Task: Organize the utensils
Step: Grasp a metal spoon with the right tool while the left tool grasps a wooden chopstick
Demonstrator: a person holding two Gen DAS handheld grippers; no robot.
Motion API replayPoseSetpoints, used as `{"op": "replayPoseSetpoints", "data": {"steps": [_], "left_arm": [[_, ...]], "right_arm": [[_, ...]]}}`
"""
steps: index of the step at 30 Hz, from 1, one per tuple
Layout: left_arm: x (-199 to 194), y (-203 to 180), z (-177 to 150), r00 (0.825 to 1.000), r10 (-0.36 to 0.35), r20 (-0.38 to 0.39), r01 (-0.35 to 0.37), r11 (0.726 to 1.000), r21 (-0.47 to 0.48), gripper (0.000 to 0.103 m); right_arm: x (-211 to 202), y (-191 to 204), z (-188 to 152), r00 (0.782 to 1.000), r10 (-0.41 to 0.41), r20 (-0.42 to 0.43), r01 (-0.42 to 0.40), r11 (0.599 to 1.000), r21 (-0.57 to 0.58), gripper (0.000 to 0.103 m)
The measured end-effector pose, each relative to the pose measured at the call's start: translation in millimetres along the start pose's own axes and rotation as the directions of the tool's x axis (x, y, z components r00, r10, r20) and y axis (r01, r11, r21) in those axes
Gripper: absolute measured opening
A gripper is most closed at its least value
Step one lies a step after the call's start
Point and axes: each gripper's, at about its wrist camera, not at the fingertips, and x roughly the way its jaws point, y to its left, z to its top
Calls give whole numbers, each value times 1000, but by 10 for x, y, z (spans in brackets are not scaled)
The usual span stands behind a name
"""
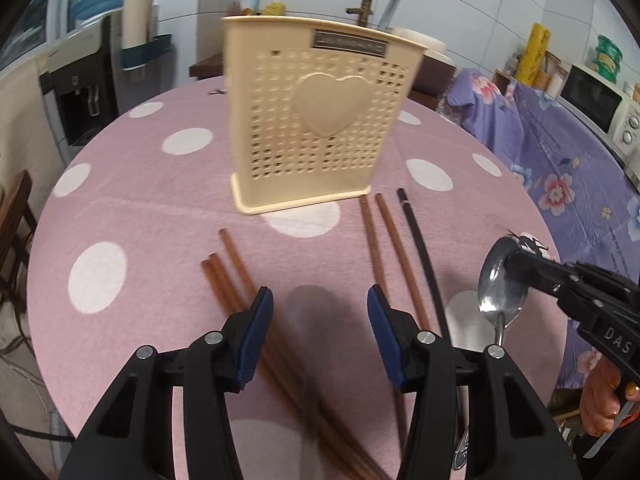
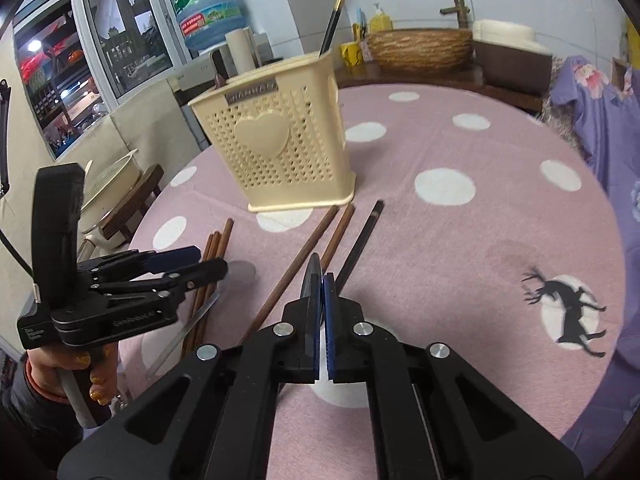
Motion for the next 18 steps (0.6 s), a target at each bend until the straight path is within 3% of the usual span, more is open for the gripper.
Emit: {"op": "replayPoseSetpoints", "data": {"steps": [7,18], "left_arm": [[255,-290,174,998,-8,-64,13,997,77,40],[625,-374,330,988,20,-152,-11,998,62,30]], "right_arm": [[-234,-99,60,993,-81,81,82,997,-6,2],[-426,-188,77,981,-138,135,139,990,0,2]]}}
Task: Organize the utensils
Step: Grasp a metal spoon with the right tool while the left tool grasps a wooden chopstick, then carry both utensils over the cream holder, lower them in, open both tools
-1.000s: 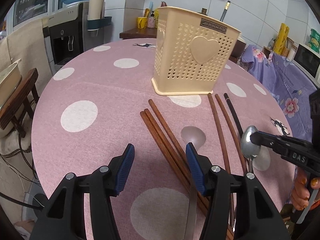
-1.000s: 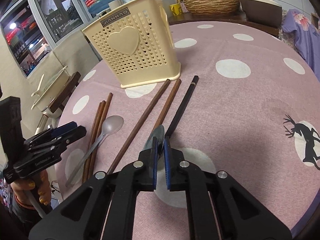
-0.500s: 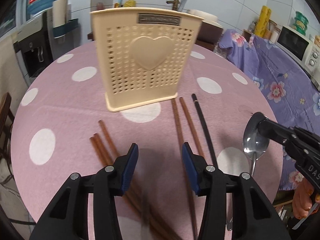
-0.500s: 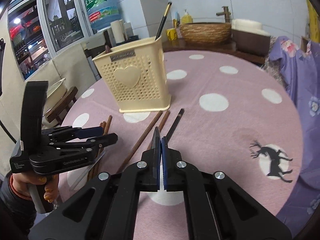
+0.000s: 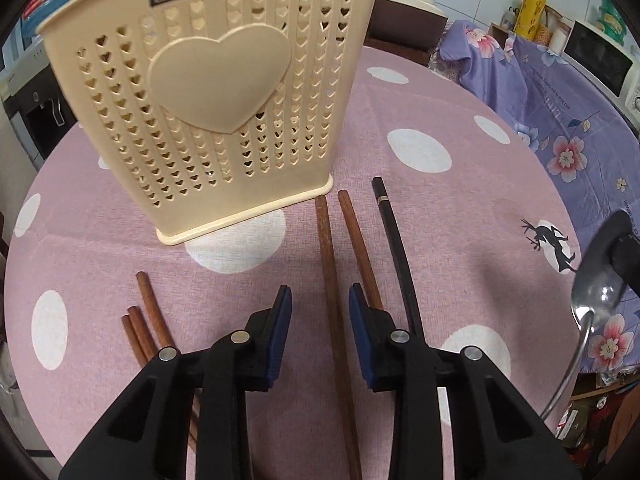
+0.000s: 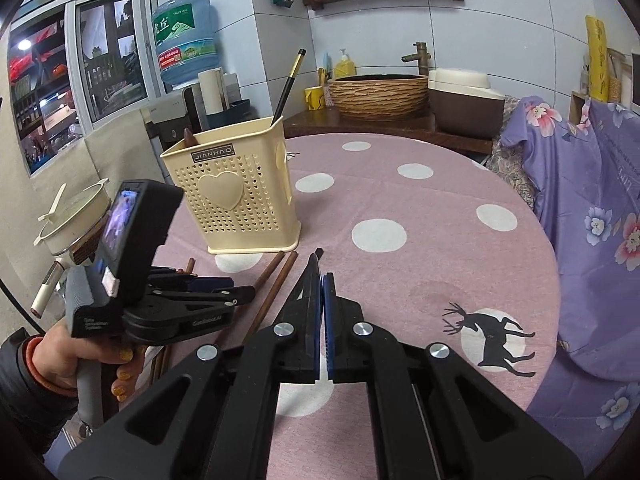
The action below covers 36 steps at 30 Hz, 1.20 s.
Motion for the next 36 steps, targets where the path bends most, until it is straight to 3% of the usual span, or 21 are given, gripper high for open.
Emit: {"op": "replayPoseSetpoints", "data": {"steps": [14,18,26,33,36], "left_arm": [[207,-88,249,995,100,23,-100,995,3,19],[228,-84,281,991,126,35,-126,992,-3,8],[110,9,244,993,98,62,-94,994,-60,8],[-379,84,207,982,53,183,-36,995,-97,8],[-634,135,170,969,42,243,-16,994,-108,8]], "right_arm": [[25,-32,12,1000,-15,-1,15,1000,8,2],[67,-25,30,1000,-18,-6,19,1000,10,2],[119,47,50,998,-60,5,60,998,-18,2],[109,53,106,996,-86,22,86,996,-20,2],[100,68,127,996,-86,24,86,996,-21,2]]}}
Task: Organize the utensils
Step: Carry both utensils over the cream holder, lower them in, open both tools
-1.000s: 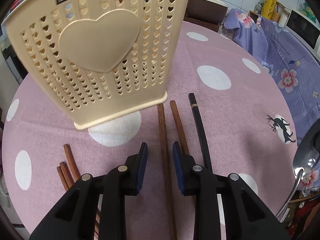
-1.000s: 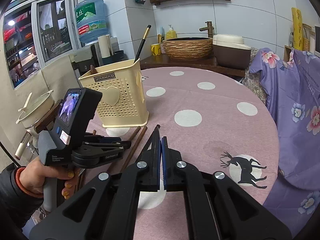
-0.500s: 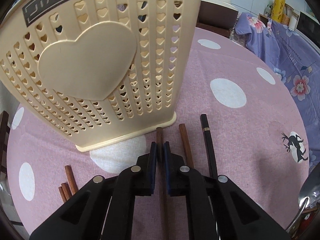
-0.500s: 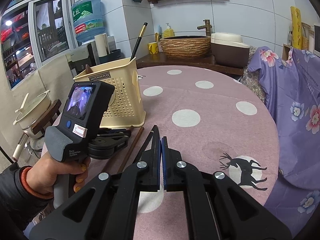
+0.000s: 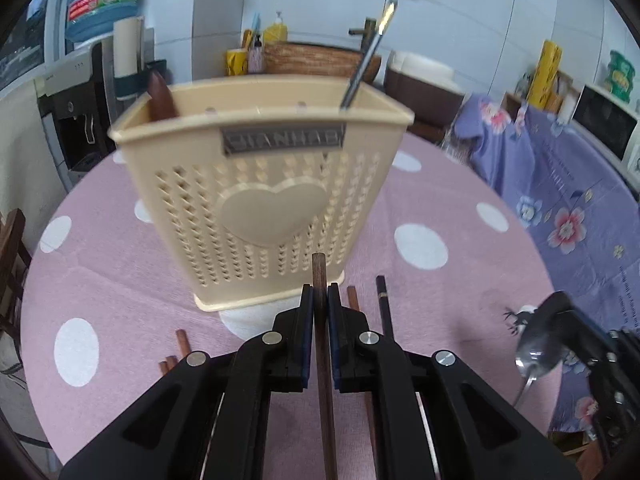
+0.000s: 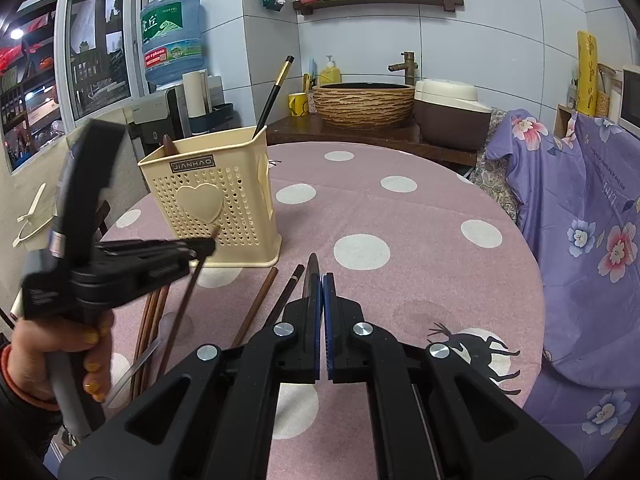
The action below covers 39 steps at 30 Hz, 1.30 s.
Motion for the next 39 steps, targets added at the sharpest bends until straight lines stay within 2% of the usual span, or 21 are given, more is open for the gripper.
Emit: {"op": "replayPoseSetpoints", "data": {"steps": [6,14,25,33,39], "left_arm": [[-377,78,79,996,-49,77,52,998,-32,8],[-709,74,165,986,-60,157,63,998,-16,8],[-1016,137,306,973,-86,214,88,996,1,8],[-1333,144,730,952,-71,297,73,997,5,7],[-1660,227,1291,927,-34,373,54,998,-45,7]], "right_arm": [[-74,66,89,1000,9,22,-9,1000,-9,2],[-152,176,241,999,36,41,-35,999,-28,2],[-217,321,559,995,50,81,-45,997,-58,2],[-269,532,1125,984,2,176,17,994,-111,2],[-222,716,1713,955,-98,281,137,983,-123,2]]}}
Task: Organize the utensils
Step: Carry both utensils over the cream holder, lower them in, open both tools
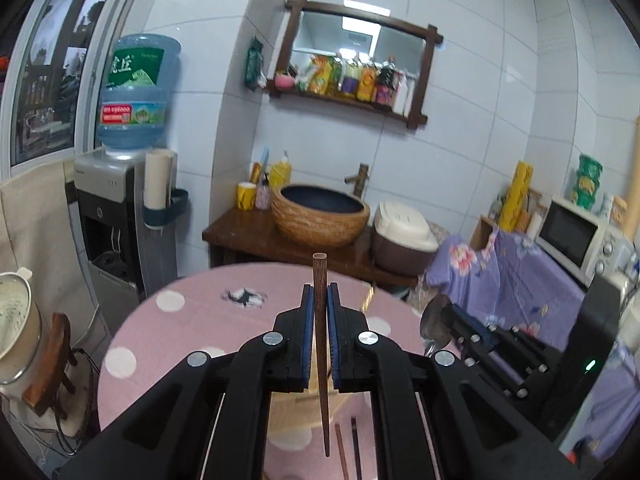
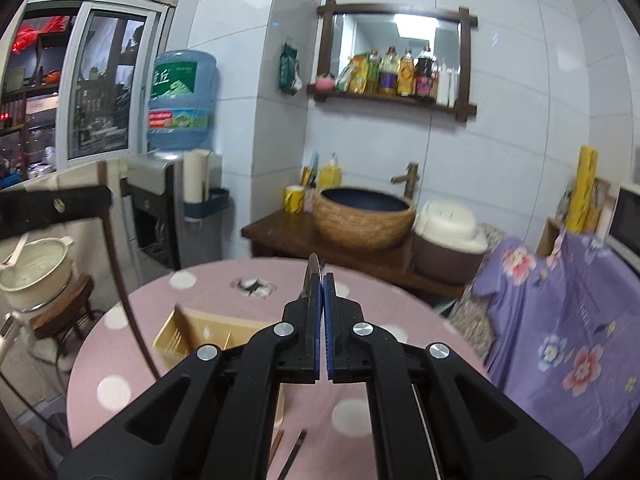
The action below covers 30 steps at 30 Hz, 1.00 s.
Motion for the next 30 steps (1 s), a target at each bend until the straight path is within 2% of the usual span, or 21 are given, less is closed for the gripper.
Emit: {"op": "replayPoseSetpoints", "data": {"steps": [5,8,11,15,22,27,30], "left_arm": [[9,49,455,993,87,83,-87,996,-9,7],[103,75,481,984,133,114,-135,991,2,7],[257,119,341,978,165,125,-168,986,7,7],[458,225,91,982,166,88,-166,986,-13,7],[714,356,-381,991,131,-24,-131,991,-36,7],[837,422,-616,990,113,-88,-118,992,-49,7],[801,386,-687,989,135,-56,-136,991,-10,8]], "right_arm": [[204,182,384,994,-87,72,90,995,-38,2],[314,269,460,987,-122,108,128,990,-52,2],[486,349,378,983,-147,110,155,986,-67,2],[677,415,136,985,-151,82,157,984,-78,2],[756,472,-312,993,-115,37,118,989,-94,2],[774,510,-530,997,-79,0,78,991,-113,2],[793,508,-642,998,-55,-30,52,993,-110,2]]}}
